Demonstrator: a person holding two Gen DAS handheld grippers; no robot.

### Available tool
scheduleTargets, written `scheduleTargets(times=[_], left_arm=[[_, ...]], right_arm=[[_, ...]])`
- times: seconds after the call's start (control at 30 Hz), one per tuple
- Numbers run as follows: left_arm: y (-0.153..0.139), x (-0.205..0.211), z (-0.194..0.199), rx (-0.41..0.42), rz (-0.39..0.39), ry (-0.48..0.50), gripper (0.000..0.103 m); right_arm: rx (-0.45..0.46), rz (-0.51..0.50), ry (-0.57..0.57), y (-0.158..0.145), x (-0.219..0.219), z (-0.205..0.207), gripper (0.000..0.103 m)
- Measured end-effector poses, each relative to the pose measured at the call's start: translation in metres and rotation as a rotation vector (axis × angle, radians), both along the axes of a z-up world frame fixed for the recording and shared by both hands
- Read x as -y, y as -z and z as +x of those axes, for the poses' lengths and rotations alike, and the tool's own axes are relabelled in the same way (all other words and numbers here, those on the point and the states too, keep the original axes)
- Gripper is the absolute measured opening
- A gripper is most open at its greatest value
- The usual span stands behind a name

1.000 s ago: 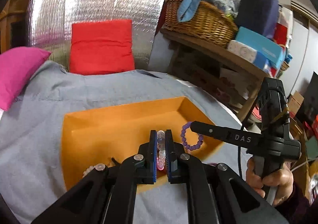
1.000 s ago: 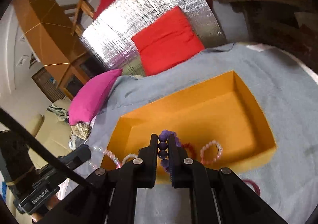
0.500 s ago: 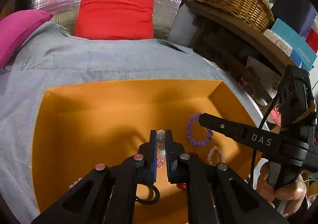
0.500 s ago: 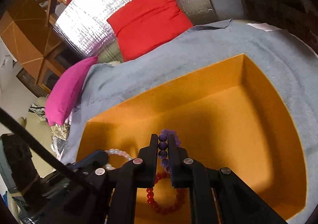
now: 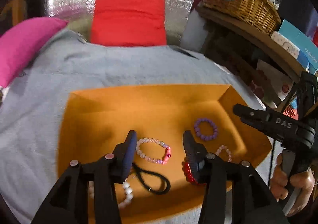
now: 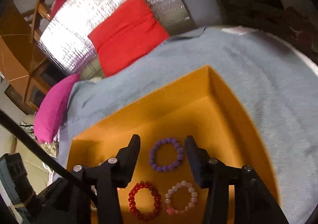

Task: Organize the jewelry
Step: 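Open both tools to drop the two bracelets into the box, then move the left tool to the silver bangle while the right tool reaches the maroon ring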

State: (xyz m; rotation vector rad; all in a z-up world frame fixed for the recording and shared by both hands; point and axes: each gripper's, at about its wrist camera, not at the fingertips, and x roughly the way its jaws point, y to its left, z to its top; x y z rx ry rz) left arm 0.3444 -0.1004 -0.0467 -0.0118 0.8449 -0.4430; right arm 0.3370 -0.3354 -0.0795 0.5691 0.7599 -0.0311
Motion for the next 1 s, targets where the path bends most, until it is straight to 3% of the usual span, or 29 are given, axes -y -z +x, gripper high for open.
scheduleTargets(times=[0.17,0.27,0.43,0.63,0.83,1.0], left_arm=[[-0.021,-0.033,-0.037,0.055,0.04,-0.079,0.062],[-0.03,-0.055,-0.066,0.097,0.099,-0.132,0.064],[-0.02,-0.1,-0.123,0.154,0.139,-0.213,0.074],[0.026,-0.14,-0.16,0.045,0.213,-0.225,0.074],[0.048,-0.159,-0.171,0.036,0.281,-0.174,0.074],[0.058,-0.164,-0.165,-0.025,0.235,-0.12,0.074]], right_arm=[[0.064,-0.022,0.005,-0.029,0.004,-0.043,0.05],[0.09,-0.043,-0.007,-0.04,-0.001,-0.07,0.05],[0.107,-0.051,-0.043,-0.042,-0.011,-0.122,0.05],[0.021,-0.029,-0.061,-0.017,-0.015,-0.174,0.05],[-0.043,-0.031,-0.068,0.007,-0.008,-0.186,0.05],[-0.125,0.058,-0.026,0.033,0.014,-0.174,0.05]])
